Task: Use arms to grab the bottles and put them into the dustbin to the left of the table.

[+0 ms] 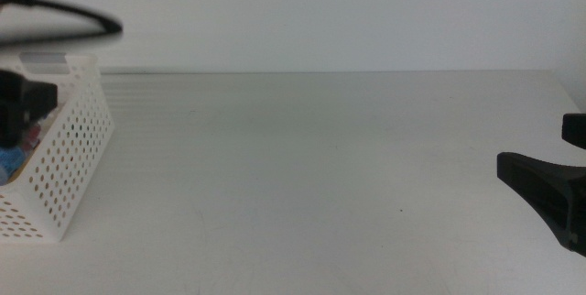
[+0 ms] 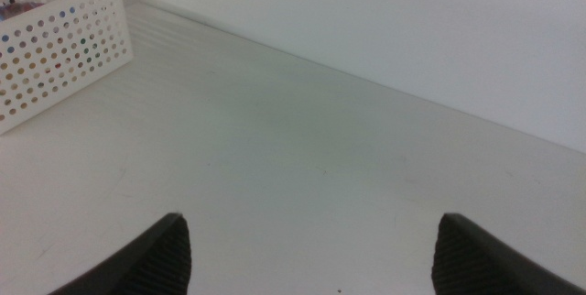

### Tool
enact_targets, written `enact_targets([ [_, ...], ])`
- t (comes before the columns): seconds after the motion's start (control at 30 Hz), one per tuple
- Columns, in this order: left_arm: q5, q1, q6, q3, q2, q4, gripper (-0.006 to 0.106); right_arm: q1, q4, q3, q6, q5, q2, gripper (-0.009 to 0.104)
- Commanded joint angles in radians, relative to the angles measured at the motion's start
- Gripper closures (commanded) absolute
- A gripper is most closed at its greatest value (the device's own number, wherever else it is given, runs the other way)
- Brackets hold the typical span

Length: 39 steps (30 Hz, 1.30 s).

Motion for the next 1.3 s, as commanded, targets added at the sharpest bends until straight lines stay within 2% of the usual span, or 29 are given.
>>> enact_targets([
  [0.0,-0.133,-0.025,0.006,0.029,-0.066,-0.045,0.010,0.004,-0.007,-0.027,-0.014,-0.074,0.000,0.021],
  [0.33,-0.253,-0.036,0.006,0.159,-0.202,-0.054,0.010,0.004,-0.007,-0.027,-0.014,-0.074,0.000,0.021],
  [1.07,-0.288,-0.036,-0.014,0.161,-0.214,-0.093,0.010,0.004,-0.007,-0.027,-0.014,-0.074,0.000,0.021],
  [1.27,-0.289,-0.036,-0.015,0.161,-0.217,-0.005,0.010,0.004,-0.007,-0.027,-0.014,-0.074,0.000,0.021],
])
